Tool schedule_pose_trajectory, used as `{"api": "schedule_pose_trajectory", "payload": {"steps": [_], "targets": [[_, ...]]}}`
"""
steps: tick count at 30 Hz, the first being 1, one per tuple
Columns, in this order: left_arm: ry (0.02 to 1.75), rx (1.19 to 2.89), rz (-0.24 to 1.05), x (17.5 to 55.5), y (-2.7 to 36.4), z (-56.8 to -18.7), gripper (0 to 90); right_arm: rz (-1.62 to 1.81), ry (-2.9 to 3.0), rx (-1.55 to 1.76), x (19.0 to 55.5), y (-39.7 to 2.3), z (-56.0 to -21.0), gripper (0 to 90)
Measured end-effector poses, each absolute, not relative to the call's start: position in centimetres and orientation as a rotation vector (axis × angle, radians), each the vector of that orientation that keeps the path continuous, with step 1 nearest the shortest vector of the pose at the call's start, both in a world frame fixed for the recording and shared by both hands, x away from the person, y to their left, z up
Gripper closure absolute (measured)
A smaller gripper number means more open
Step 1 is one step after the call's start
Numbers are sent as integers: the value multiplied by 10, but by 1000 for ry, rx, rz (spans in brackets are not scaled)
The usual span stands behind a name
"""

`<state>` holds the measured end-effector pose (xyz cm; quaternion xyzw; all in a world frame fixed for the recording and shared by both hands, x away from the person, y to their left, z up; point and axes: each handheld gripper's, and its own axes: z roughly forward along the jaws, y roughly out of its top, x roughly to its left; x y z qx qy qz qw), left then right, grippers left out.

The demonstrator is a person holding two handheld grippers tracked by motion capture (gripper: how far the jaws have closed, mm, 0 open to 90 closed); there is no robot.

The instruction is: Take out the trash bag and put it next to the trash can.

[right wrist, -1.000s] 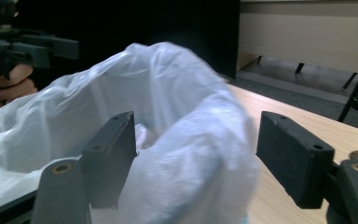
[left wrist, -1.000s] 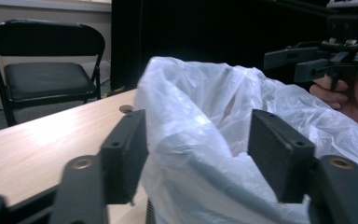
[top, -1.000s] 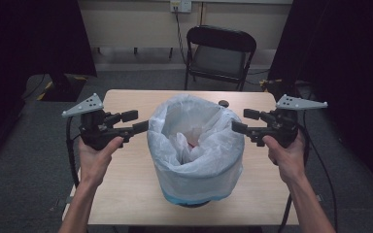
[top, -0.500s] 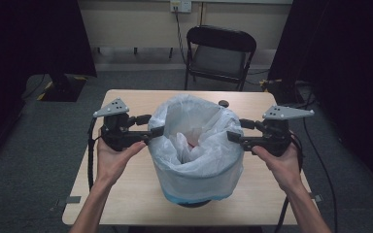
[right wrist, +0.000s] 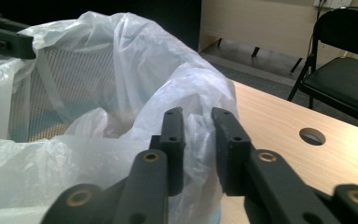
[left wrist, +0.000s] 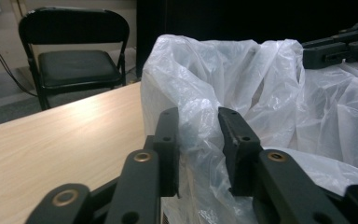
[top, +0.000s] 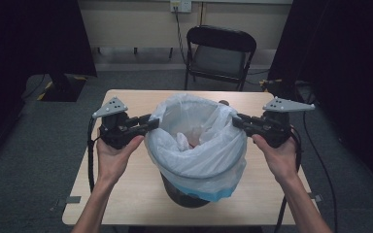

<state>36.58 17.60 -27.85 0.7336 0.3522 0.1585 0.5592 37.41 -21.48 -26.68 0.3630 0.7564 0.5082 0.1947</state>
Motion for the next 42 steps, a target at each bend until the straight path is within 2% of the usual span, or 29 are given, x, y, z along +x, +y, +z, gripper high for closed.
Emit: {"api": "schedule_pose_trajectory", "payload": {"steps": [4, 7, 11, 33, 42], "targets": [[832, 1727, 413, 363, 176, -274, 775, 1479, 2101, 1033, 377, -219, -262, 878], [814, 1714, 399, 363, 178, -271, 848, 1535, 2104, 1029, 379, -221, -260, 892], [779, 1687, 358, 362, 179, -267, 887, 1624, 2123, 1022, 381, -220, -257, 897], [525, 1630, 240, 349, 132, -196, 899, 1928, 2132, 742, 375, -162, -190, 900], [541, 1605, 158, 364, 119, -205, 900, 1951, 2274, 650, 365, -141, -209, 900]]}}
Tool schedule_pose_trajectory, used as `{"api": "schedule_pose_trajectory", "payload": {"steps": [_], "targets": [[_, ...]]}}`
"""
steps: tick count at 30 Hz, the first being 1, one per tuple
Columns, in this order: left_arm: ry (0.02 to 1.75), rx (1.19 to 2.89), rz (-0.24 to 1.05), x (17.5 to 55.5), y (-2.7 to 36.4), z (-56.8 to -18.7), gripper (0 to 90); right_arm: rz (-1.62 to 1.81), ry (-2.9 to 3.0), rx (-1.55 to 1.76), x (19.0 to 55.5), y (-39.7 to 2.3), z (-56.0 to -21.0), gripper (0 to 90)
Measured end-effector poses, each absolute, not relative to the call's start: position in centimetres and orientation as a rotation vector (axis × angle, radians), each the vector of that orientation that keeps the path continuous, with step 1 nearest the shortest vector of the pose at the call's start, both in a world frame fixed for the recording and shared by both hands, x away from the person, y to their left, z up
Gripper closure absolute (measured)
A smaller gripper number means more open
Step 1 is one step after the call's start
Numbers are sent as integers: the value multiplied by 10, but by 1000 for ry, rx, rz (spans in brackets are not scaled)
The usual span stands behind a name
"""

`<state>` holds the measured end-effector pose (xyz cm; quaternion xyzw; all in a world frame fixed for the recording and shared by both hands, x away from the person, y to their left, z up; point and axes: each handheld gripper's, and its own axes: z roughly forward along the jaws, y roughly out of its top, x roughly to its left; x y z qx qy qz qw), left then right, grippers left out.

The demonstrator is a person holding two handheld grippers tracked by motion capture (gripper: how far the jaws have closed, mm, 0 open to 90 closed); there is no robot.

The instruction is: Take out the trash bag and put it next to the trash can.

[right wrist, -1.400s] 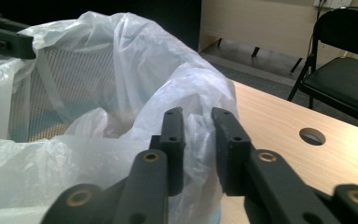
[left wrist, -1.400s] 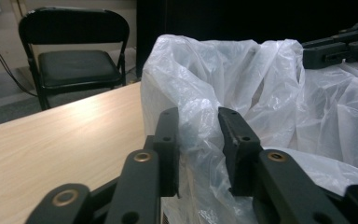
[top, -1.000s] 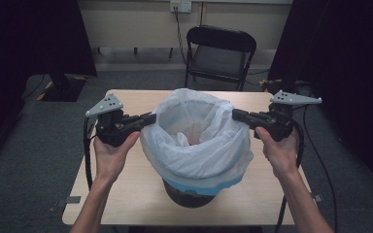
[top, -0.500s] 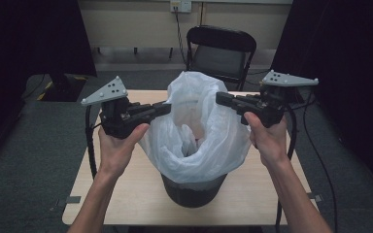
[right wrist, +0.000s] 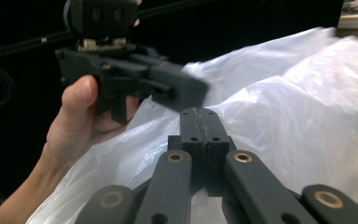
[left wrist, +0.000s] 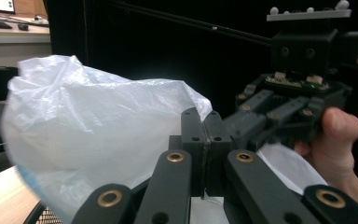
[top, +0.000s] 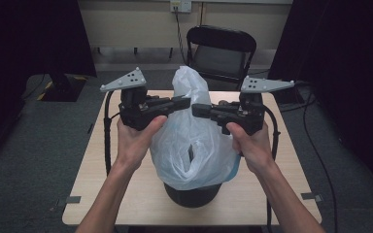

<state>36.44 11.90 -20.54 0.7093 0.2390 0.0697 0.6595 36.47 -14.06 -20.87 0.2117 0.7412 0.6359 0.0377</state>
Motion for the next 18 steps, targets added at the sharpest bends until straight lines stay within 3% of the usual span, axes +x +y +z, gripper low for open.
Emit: {"api": "schedule_pose_trajectory", "payload": {"steps": [3, 14, 18], "targets": [[550, 1608, 158, 367, 118, -205, 900, 1964, 2293, 657, 367, -138, -212, 868], [536, 1579, 113, 372, 116, -210, 900, 1904, 2335, 714, 370, -119, -216, 478], [515, 1584, 120, 368, 114, -207, 900, 1853, 2360, 723, 372, -110, -219, 507]]}}
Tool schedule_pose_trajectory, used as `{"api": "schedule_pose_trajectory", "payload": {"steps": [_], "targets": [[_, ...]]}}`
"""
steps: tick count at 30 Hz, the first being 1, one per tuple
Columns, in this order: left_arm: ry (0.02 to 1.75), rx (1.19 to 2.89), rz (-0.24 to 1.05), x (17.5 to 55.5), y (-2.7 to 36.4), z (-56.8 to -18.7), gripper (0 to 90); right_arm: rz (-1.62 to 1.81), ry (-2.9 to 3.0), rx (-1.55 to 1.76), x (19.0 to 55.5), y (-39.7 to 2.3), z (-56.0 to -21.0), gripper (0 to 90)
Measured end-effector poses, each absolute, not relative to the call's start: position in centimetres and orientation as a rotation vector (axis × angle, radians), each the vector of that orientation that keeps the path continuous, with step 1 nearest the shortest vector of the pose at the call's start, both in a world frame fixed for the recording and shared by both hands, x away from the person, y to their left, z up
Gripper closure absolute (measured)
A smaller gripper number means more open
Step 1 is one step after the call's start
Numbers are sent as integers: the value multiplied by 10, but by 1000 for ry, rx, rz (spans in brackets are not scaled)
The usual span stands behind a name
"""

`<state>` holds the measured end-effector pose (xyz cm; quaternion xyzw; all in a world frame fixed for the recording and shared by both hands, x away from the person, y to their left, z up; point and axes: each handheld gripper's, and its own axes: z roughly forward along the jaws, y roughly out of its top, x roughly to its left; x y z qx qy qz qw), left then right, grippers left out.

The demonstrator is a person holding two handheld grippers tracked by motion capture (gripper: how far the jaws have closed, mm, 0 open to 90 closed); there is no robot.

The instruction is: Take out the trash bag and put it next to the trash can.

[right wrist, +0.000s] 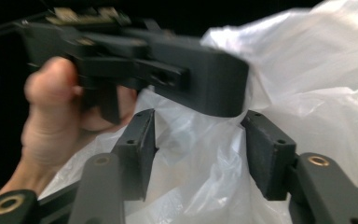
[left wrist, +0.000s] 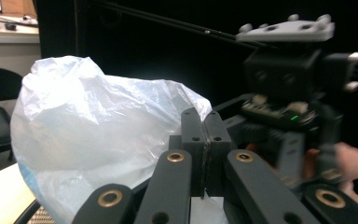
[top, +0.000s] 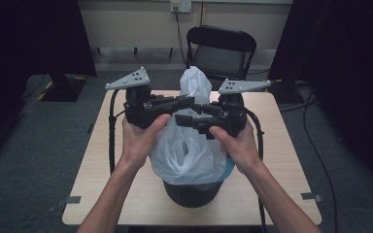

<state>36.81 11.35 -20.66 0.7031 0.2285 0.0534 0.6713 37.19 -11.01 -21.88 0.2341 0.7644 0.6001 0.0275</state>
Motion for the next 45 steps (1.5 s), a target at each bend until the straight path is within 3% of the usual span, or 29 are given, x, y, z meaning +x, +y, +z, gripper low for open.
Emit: {"api": "schedule_pose_trajectory", "payload": {"steps": [5, 7, 8, 10, 13, 18, 21, 32, 39, 41, 45], "targets": [[485, 1578, 92, 368, 115, -205, 899, 1842, 2375, 706, 377, -106, -223, 672], [493, 1571, 92, 369, 117, -205, 881, 1857, 2374, 698, 378, -108, -223, 801], [500, 1560, 93, 369, 118, -205, 820, 1864, 2372, 697, 378, -109, -222, 843], [527, 1550, 93, 370, 121, -205, 608, 1872, 2360, 692, 379, -112, -221, 883], [543, 1548, 111, 371, 123, -206, 422, 1893, 2337, 697, 380, -118, -217, 893], [534, 1549, 115, 373, 125, -211, 226, 1935, 2286, 702, 384, -130, -205, 895], [531, 1569, 93, 376, 123, -213, 188, 1949, 2259, 690, 384, -134, -194, 895], [485, 1582, 39, 379, 98, -203, 146, 1991, 2188, 617, 378, -130, -150, 895], [500, 1702, 125, 376, 76, -203, 160, 1990, 2188, 540, 364, -117, -135, 895], [498, 1700, 121, 377, 78, -205, 197, 2004, 2176, 522, 358, -118, -130, 896], [467, 1701, 132, 374, 84, -206, 517, 2012, 2170, 499, 352, -119, -127, 896]]}}
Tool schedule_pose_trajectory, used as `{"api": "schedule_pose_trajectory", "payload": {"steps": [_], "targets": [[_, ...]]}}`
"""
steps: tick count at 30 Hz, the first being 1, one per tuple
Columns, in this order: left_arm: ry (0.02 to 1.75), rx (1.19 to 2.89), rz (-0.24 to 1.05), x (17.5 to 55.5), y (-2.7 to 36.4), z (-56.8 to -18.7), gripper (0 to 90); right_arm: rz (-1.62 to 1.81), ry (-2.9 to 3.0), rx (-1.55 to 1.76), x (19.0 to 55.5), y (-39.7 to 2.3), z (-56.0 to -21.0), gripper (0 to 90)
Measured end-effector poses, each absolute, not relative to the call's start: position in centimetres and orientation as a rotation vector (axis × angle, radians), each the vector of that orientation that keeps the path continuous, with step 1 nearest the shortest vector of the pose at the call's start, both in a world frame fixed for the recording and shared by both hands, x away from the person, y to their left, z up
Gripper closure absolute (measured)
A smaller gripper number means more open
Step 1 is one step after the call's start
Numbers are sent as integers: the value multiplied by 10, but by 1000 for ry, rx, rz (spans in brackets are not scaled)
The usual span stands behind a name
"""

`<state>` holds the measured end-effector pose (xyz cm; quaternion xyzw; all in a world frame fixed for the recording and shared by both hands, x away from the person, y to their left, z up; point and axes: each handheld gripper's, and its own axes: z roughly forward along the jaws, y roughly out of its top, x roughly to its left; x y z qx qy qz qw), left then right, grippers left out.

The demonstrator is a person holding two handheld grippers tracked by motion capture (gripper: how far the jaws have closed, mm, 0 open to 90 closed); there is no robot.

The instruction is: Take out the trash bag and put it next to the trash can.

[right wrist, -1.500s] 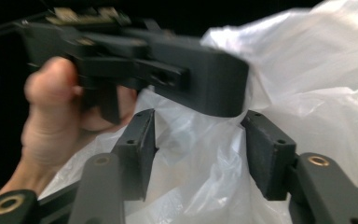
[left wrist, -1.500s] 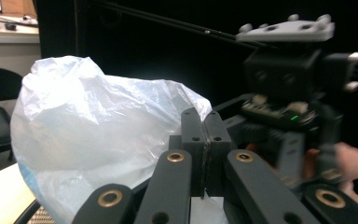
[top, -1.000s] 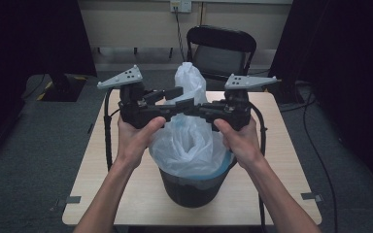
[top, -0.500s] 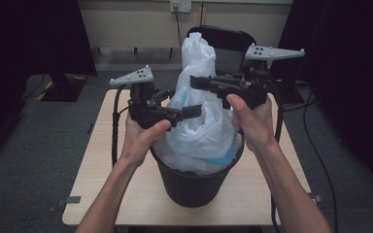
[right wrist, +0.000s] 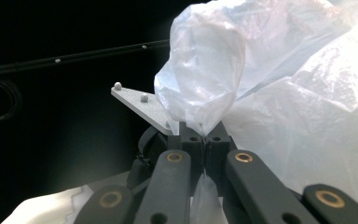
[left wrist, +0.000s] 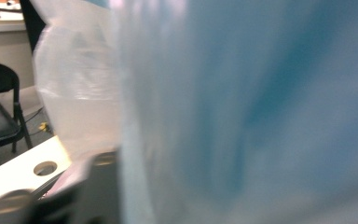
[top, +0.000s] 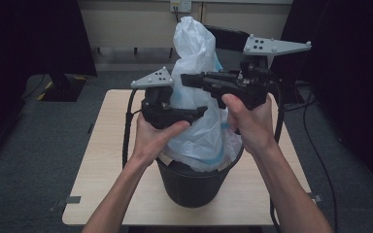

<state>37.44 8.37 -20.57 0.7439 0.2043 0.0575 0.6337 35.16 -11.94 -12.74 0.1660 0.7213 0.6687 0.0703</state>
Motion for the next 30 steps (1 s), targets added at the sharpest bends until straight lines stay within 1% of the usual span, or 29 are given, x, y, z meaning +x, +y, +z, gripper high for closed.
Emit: {"api": "schedule_pose_trajectory", "payload": {"steps": [2, 3, 4, 6, 7, 8, 10, 12, 17, 21, 24, 30], "targets": [[453, 1713, 150, 372, 85, -206, 723, 2027, 2165, 505, 352, -121, -129, 892], [449, 1723, 149, 372, 85, -205, 793, 2032, 2163, 511, 353, -122, -131, 860], [449, 1718, 142, 372, 86, -206, 843, 2033, 2157, 519, 355, -123, -133, 769], [461, 1712, 129, 374, 89, -206, 867, 2003, 2135, 563, 356, -125, -136, 536], [476, 1704, 124, 375, 91, -206, 870, 1986, 2118, 580, 357, -128, -139, 439], [482, 1694, 115, 377, 93, -205, 871, 1984, 2108, 578, 357, -130, -142, 357], [501, 1668, 111, 380, 99, -204, 871, 1976, 2068, 597, 357, -139, -148, 222], [507, 1653, 110, 381, 103, -201, 871, 1961, 2038, 635, 357, -147, -155, 104], [501, 1643, 138, 380, 102, -190, 871, 1903, 2114, 685, 362, -158, -172, 100], [484, 1638, 140, 380, 96, -181, 871, 1907, 2180, 643, 364, -152, -186, 106], [479, 1652, 154, 377, 91, -176, 871, 1849, 2231, 659, 368, -144, -196, 105], [440, 1631, 92, 375, 88, -173, 873, 1825, 2261, 647, 376, -134, -209, 71]]}}
